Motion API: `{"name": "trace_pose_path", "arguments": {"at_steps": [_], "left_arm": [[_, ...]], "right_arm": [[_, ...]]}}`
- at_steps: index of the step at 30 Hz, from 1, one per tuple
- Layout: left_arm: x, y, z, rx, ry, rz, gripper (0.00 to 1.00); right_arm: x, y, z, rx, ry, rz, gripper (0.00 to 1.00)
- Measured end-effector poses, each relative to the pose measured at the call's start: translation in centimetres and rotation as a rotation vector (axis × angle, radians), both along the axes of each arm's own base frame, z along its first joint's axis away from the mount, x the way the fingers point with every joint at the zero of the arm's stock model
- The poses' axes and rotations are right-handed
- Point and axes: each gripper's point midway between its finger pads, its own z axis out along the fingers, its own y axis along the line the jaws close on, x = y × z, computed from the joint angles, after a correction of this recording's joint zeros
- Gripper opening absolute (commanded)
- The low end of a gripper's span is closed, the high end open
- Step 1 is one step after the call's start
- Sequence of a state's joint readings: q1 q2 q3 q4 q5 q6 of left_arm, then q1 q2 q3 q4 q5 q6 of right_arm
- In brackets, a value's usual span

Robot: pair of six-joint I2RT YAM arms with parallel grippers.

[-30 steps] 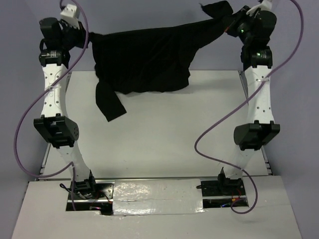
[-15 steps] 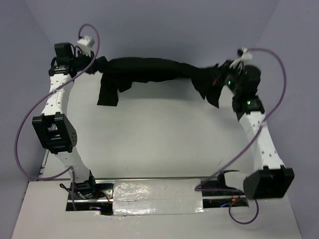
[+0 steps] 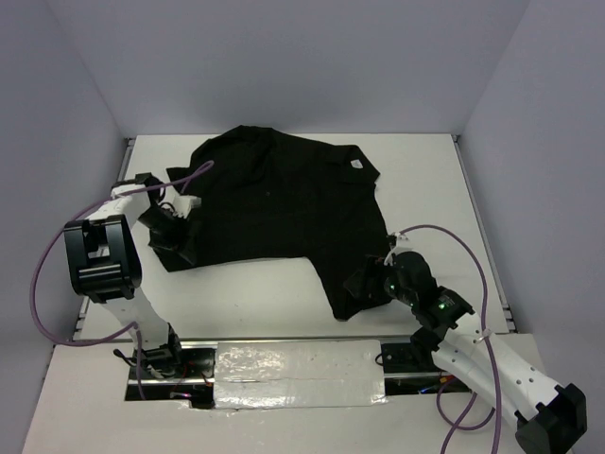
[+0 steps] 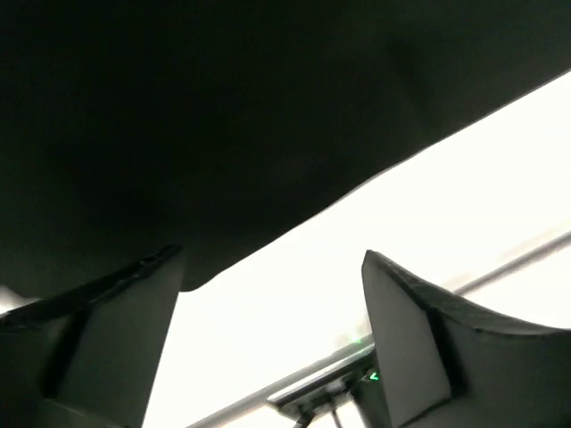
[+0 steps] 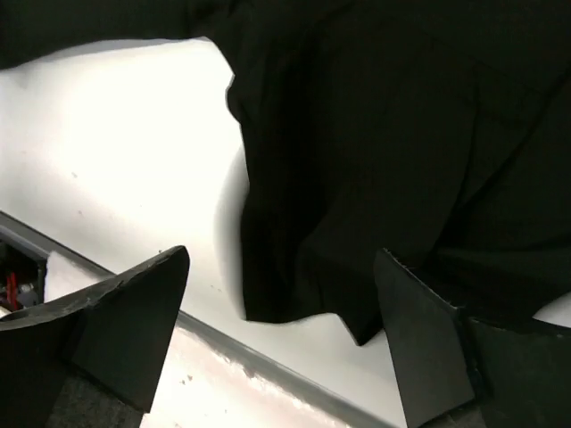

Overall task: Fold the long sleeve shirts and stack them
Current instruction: Flatten the shirt out

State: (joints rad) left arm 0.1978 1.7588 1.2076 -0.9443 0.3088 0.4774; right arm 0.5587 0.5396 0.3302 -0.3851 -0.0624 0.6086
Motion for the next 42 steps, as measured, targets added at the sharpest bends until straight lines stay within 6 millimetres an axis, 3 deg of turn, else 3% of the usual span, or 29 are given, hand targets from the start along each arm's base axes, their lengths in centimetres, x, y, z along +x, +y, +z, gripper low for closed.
{"name": "trace_pose_path", "arguments": {"at_steps": [2,3,4,5,6,10,11,12,13,14,15,17,19,23,26,28,29,34,36,38,39,41,42], "left_arm": [[-0.6,1.0,0.2,-0.009,0.031,0.052,0.99],[-0.6,1.8,0.6,-0.016,0.031,0.084,0.99],[-0.4,2.6,1.1,-0.021,0.025,0.117,0.99],[0.1,3.7,1.8,-0.024,0.003,0.155,0.98],[0.6,4.7,2.3,-0.02,-0.024,0.185,0.94],[1.7,7.3,3.7,0.007,-0.106,0.283,0.35],[1.9,7.3,3.8,0.01,-0.114,0.29,0.38],[2.0,7.3,3.7,0.013,-0.121,0.292,0.45],[2.1,7.2,3.4,0.015,-0.124,0.292,0.65],[2.1,7.3,3.0,0.018,-0.123,0.289,0.7],[1.9,7.1,2.5,0.017,-0.113,0.297,0.79],[1.5,6.9,1.2,0.011,-0.079,0.31,0.83],[1.2,6.7,-0.2,0.005,-0.046,0.324,0.93],[0.8,6.3,-2.1,-0.009,0.003,0.347,0.93],[1.0,6.2,-2.2,-0.006,-0.001,0.351,0.82],[1.1,6.0,-2.3,-0.006,-0.003,0.346,0.67],[1.2,5.9,-2.4,-0.005,-0.006,0.341,0.56],[1.1,5.3,-2.9,-0.024,-0.001,0.327,0.39],[0.9,5.1,-2.9,-0.037,0.003,0.327,0.22],[0.7,4.8,-3.1,-0.047,0.009,0.324,0.09],[0.6,4.7,-3.2,-0.053,0.012,0.321,0.06],[0.5,4.5,-3.1,-0.063,0.016,0.319,0.08],[0.5,4.4,-3.1,-0.065,0.017,0.318,0.09]], "right_arm": [[-0.5,-0.3,-0.2,-0.009,0.036,-0.015,0.96],[-0.5,-0.6,0.2,-0.018,0.034,-0.032,0.88],[-0.2,-1.0,0.9,-0.03,0.021,-0.052,0.67],[0.2,-1.3,2.1,-0.037,-0.004,-0.076,0.16],[0.8,-1.6,3.5,-0.038,-0.036,-0.097,0.01],[3.2,-3.0,8.7,-0.012,-0.153,-0.215,0.01],[3.8,-3.5,8.9,-0.019,-0.152,-0.242,0.35],[4.6,-4.1,8.6,-0.032,-0.127,-0.276,0.51],[5.4,-4.9,7.7,-0.055,-0.086,-0.311,0.63],[6.0,-5.7,6.5,-0.077,-0.036,-0.339,0.75],[6.5,-6.4,5.1,-0.101,0.022,-0.363,0.78],[6.7,-7.6,2.3,-0.154,0.129,-0.396,0.79],[6.4,-7.9,0.3,-0.191,0.202,-0.389,0.78],[6.3,-7.7,-1.9,-0.225,0.258,-0.356,0.63],[7.0,-7.3,-2.8,-0.232,0.256,-0.323,0.58],[8.0,-7.2,-3.3,-0.241,0.243,-0.31,0.58],[8.4,-7.1,-3.6,-0.249,0.245,-0.302,0.59],[10.2,-6.2,-6.2,-0.269,0.314,-0.248,0.67],[10.6,-5.8,-7.0,-0.27,0.346,-0.231,0.67],[11.8,-5.2,-6.9,-0.249,0.328,-0.222,0.57],[12.2,-5.1,-6.9,-0.244,0.324,-0.217,0.39],[12.4,-4.9,-7.1,-0.243,0.324,-0.205,0.18],[12.2,-4.9,-7.3,-0.242,0.333,-0.206,0.0]]}}
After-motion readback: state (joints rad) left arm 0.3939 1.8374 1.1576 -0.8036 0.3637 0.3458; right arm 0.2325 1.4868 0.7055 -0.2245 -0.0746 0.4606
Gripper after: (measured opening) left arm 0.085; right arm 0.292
